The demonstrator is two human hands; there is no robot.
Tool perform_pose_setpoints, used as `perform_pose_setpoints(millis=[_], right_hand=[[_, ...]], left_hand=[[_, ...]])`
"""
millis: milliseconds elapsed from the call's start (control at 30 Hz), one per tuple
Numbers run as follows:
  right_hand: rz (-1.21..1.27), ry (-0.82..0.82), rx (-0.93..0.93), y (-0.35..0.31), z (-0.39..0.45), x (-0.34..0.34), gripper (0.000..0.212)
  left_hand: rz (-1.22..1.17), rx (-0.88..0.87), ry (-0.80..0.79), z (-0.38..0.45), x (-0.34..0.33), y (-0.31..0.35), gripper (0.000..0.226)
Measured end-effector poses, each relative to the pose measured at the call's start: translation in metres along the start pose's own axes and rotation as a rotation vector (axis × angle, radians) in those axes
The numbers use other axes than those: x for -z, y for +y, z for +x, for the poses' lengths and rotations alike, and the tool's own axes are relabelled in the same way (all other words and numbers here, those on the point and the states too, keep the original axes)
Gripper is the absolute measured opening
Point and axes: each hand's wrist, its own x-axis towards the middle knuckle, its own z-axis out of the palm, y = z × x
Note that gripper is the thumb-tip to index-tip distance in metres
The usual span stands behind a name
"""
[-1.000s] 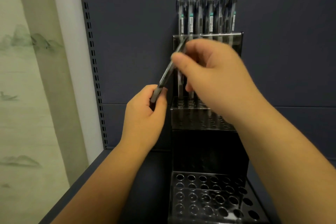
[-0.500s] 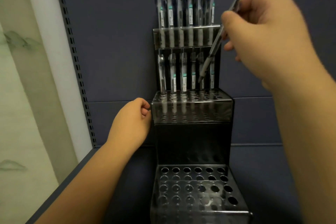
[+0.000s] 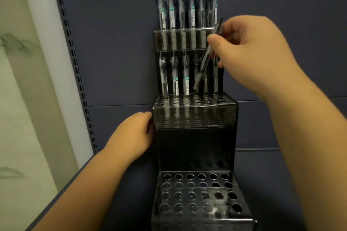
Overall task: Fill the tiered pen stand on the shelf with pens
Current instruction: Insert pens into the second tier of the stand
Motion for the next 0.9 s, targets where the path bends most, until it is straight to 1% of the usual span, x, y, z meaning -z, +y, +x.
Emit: perform_pose_setpoints(millis=[100, 267, 367, 500, 600, 800, 900], right_hand=[[-0.033, 0.023, 0.020, -0.002, 0.000, 0.002, 0.030], [-0.035, -0.027, 0.022, -0.003, -0.002, -0.005, 0.025], [-0.095, -0.041, 0.026, -0.003, -0.002, -0.009, 0.029], [-0.146, 0.003, 0.045, -0.004, -0.003, -0.013, 0.033], [-0.169, 0.046, 0.065, -0.005, -0.004, -0.020, 0.034], [-0.194, 0.049, 0.050, -0.008, -0.004, -0.024, 0.034], [-0.220, -0.030, 0.030, -0.009, -0.005, -0.028, 0.037]], left_hand=[[0.025, 0.015, -0.067, -0.002, -0.003, -0.001, 0.004], [0.109, 0.037, -0.106, -0.001, -0.004, -0.004, 0.011], [0.120, 0.047, -0.120, -0.002, -0.005, -0.003, 0.012], [0.121, 0.047, -0.131, -0.003, -0.004, -0.001, 0.012], [0.112, 0.036, -0.132, -0.003, -0.004, -0.001, 0.012], [0.089, 0.038, -0.130, -0.003, -0.003, -0.001, 0.009], [0.078, 0.047, -0.139, -0.003, -0.004, -0.001, 0.011]])
